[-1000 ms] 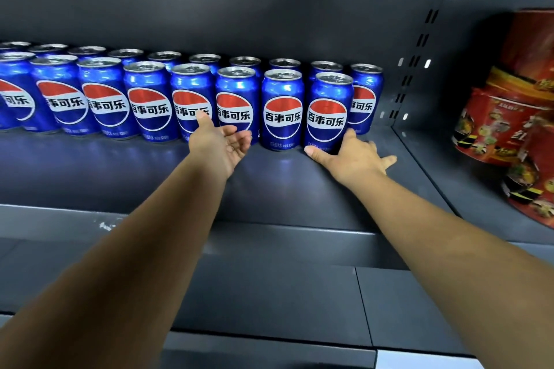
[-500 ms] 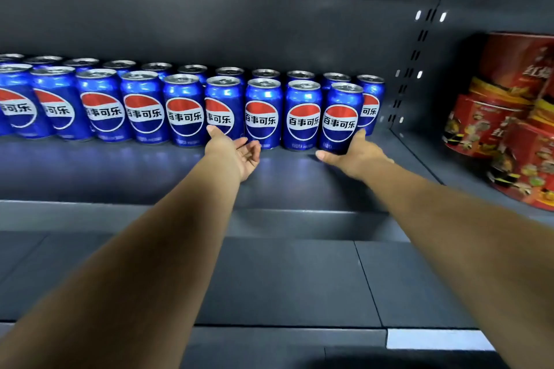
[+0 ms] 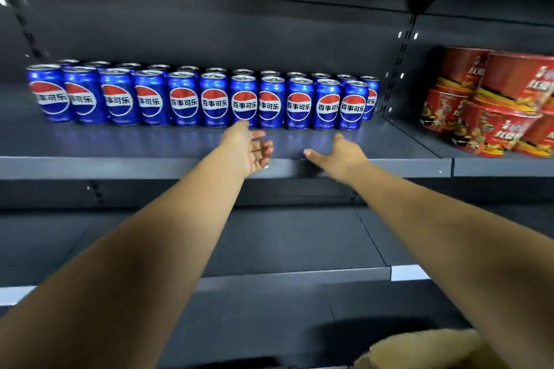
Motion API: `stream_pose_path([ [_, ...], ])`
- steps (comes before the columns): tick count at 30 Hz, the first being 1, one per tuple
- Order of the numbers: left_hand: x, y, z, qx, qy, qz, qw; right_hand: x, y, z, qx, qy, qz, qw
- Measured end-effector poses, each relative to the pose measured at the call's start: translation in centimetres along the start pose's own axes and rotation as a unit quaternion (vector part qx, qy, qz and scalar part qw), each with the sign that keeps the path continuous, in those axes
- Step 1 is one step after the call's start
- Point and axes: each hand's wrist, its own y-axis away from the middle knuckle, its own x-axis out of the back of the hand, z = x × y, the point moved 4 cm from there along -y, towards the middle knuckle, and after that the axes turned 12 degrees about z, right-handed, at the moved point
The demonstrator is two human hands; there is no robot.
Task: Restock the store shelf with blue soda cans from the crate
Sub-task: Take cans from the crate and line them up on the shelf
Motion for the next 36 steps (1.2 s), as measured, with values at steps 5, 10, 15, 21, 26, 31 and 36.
stream_pose_path([
  [5, 3.6, 3.3, -1.4, -0.011, -0.045, -0.024, 0.999, -1.7, 6.5, -4.7, 0.040, 0.001, -0.023, 0.999],
  [10, 8.2, 5.2, -2.9, -0.015, -0.084, -0.008, 0.996, -3.8, 11.6, -7.2, 0.048, -0.022, -0.062, 0.997],
  [15, 12.5, 5.8, -4.2, -0.038, -0.129, 0.035, 0.990, -5.7, 14.6, -8.5, 0.059, -0.013, -0.101, 0.993],
  [21, 16.6, 5.9, -7.7, -0.015, -0.183, 0.059, 0.981, -9.0, 17.0, -9.1, 0.044, -0.042, -0.153, 0.986],
  [26, 19.3, 5.1, -10.4, 0.008, -0.217, 0.078, 0.973, -12.3, 18.5, -9.1, 0.031, -0.051, -0.198, 0.978],
  [31, 21.7, 4.1, -13.8, 0.043, -0.240, 0.107, 0.964, -16.2, 20.2, -7.7, -0.012, -0.064, -0.245, 0.967],
  [36, 24.6, 2.4, -18.2, 0.068, -0.252, 0.178, 0.949, -20.6, 21.5, -4.8, -0.036, -0.068, -0.306, 0.949],
])
